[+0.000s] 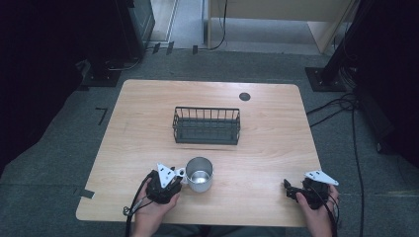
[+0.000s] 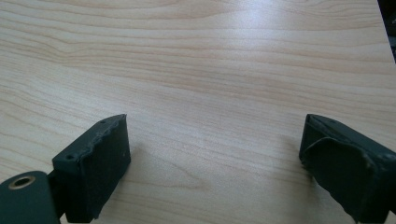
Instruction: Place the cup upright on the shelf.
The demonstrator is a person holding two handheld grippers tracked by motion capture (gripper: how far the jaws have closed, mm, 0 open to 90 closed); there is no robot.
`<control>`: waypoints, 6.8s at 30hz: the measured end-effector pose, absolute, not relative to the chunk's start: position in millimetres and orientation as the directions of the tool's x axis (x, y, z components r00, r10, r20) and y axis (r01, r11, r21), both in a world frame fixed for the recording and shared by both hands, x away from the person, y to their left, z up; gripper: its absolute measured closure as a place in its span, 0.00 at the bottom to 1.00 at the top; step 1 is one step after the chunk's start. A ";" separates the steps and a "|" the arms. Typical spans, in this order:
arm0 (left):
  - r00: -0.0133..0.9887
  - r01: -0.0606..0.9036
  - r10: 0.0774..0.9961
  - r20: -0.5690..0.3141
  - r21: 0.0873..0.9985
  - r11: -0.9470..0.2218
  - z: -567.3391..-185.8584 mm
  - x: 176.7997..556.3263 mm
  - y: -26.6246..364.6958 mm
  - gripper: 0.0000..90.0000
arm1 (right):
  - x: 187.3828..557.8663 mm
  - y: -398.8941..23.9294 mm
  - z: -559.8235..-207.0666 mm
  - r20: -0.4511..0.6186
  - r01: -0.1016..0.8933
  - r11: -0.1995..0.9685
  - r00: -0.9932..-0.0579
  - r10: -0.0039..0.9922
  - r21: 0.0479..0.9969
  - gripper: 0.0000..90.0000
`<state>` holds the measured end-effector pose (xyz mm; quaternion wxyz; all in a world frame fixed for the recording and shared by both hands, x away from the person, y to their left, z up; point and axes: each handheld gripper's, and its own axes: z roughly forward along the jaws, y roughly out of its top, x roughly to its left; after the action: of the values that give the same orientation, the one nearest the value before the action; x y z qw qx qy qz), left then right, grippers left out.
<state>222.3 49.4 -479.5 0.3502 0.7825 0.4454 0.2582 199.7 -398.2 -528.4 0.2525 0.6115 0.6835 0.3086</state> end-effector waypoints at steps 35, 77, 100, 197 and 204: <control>0.415 0.389 0.898 0.146 0.864 -0.320 -455.2 246.0 48.9 0.91 | 199.7 -398.2 -528.3 0.032 0.680 0.062 -0.125 0.992 0.730 0.09; 0.371 0.321 0.927 0.061 0.928 -0.190 -392.2 355.0 18.6 0.91 | 199.7 -398.2 -528.4 0.035 0.679 0.060 -0.125 0.992 0.731 0.09; 0.287 0.266 0.955 0.074 0.952 -0.154 -403.1 403.8 1.7 0.91 | 199.7 -398.4 -528.4 0.037 0.679 0.058 -0.126 0.991 0.732 0.09; 0.369 0.440 0.929 0.040 0.873 -0.213 -443.5 382.0 38.1 0.22 | 199.7 -398.2 -528.4 0.034 0.680 0.061 -0.125 0.992 0.730 0.09; 0.367 0.445 0.930 0.037 0.871 -0.210 -441.1 373.0 47.8 0.13 | 199.8 -398.2 -528.4 0.034 0.679 0.062 -0.126 0.991 0.731 0.09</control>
<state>373.0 47.8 -441.1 0.4081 0.7190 0.4780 0.2968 199.8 -398.2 -528.4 0.2521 0.6111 0.6836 0.3095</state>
